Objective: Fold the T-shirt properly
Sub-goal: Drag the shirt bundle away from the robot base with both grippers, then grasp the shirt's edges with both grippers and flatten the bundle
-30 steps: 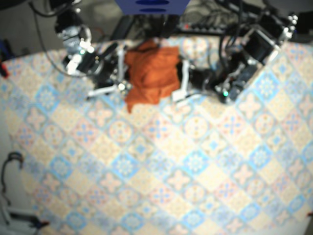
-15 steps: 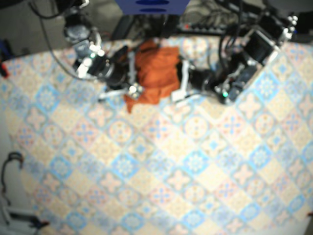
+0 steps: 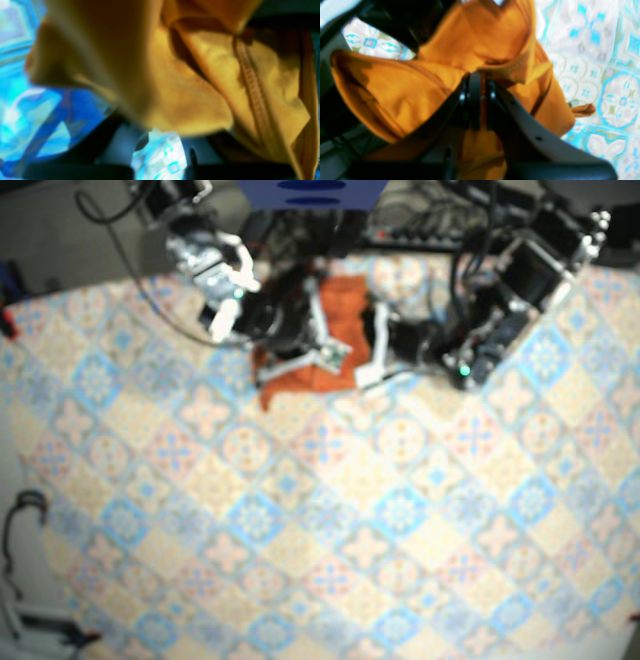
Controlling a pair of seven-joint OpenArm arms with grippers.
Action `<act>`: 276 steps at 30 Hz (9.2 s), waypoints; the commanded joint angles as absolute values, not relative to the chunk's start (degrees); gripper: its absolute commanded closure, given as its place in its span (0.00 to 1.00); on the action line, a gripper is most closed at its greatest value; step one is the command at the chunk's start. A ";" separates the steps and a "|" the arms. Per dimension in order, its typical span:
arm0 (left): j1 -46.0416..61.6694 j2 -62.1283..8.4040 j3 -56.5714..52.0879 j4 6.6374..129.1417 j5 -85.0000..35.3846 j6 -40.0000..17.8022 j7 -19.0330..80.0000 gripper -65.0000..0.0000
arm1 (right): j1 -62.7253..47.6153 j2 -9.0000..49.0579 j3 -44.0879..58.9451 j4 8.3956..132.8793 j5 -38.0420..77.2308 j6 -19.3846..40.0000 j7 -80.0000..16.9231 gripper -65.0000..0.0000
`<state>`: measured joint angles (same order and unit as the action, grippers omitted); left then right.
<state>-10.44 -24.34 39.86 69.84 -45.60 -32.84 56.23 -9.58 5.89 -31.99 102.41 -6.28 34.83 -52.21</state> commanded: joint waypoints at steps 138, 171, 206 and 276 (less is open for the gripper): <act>8.66 -44.62 34.86 98.86 -31.25 -28.70 64.31 0.48 | 6.11 2.51 -21.58 88.75 -9.63 28.44 -42.24 0.78; 3.82 -40.92 34.86 96.57 -28.09 -28.70 64.04 0.78 | 10.15 3.21 -22.29 67.47 -9.63 28.62 -39.60 0.86; 2.59 -36.79 38.11 93.14 -21.49 -28.79 62.99 0.78 | 5.85 3.30 -22.11 69.67 -9.71 28.62 -40.22 0.86; -8.22 -30.64 41.54 88.57 -20.97 -28.35 64.66 0.78 | 3.38 3.30 -26.33 73.71 -9.71 28.62 -44.26 0.86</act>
<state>-7.44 -30.04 41.93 88.14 -21.23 -28.67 64.84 4.05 3.68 -25.85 73.67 -10.50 26.55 -41.95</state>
